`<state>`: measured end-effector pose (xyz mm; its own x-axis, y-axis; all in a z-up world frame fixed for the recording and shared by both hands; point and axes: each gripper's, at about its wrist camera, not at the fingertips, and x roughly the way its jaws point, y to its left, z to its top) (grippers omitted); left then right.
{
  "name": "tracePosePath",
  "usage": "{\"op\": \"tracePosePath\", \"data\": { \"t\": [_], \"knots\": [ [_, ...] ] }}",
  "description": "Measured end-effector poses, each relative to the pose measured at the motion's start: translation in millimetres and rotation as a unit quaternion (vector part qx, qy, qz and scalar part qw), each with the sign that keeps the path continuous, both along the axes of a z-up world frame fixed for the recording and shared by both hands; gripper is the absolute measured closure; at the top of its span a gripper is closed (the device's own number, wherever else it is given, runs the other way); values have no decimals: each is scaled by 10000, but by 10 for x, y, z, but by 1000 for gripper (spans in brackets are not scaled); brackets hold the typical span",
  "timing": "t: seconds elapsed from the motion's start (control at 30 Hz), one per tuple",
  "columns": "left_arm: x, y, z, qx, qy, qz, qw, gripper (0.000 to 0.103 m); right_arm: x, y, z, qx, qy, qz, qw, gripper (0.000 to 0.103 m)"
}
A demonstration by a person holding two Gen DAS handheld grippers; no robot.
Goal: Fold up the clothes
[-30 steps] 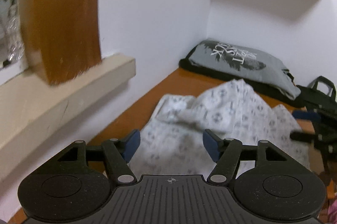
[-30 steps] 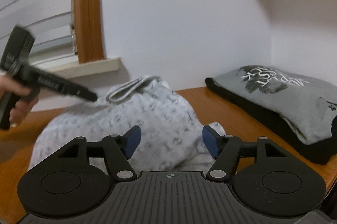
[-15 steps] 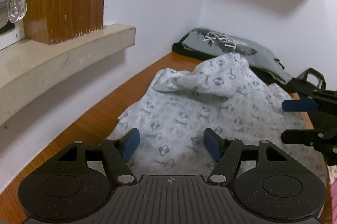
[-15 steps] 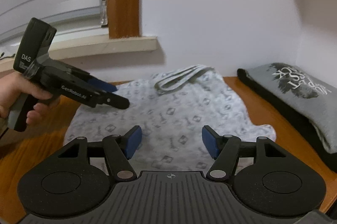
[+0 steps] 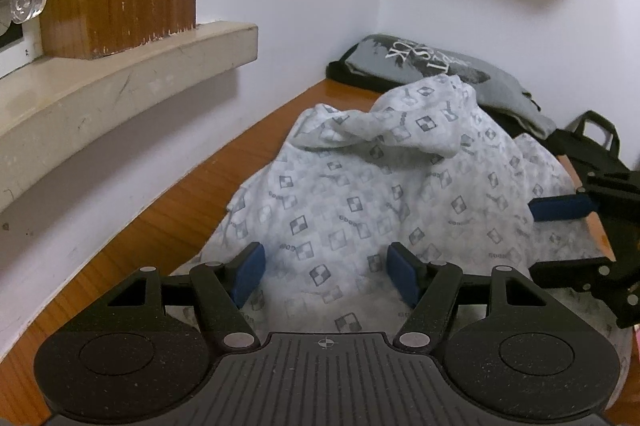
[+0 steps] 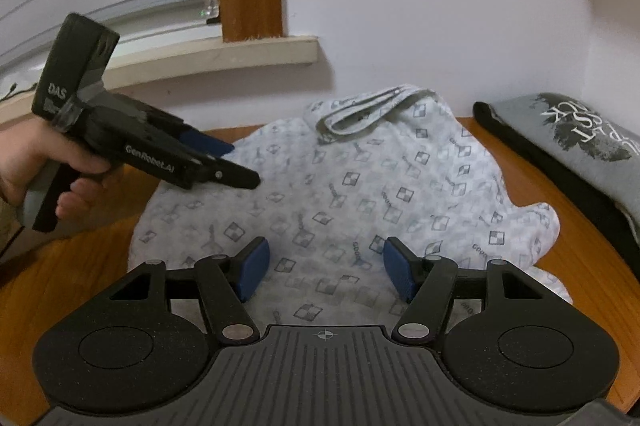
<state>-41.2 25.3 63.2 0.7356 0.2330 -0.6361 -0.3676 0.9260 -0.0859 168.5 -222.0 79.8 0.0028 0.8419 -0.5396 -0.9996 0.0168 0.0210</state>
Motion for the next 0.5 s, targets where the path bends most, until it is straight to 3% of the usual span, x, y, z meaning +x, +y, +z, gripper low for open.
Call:
{"op": "tracePosePath", "data": {
  "t": [0.23,0.37,0.5],
  "knots": [
    [-94,-111,16,-74,87,30,9999,32,180,-123,-71,-95,-250,489,9984,42],
    [-155,-289,44,-174,226,-138,9995,32,349,-342,-51,-144,-523,642,9965,42],
    [-123,-454,108,-119,295,-384,9988,32,602,-487,-18,-170,-497,636,9966,42]
  ]
}}
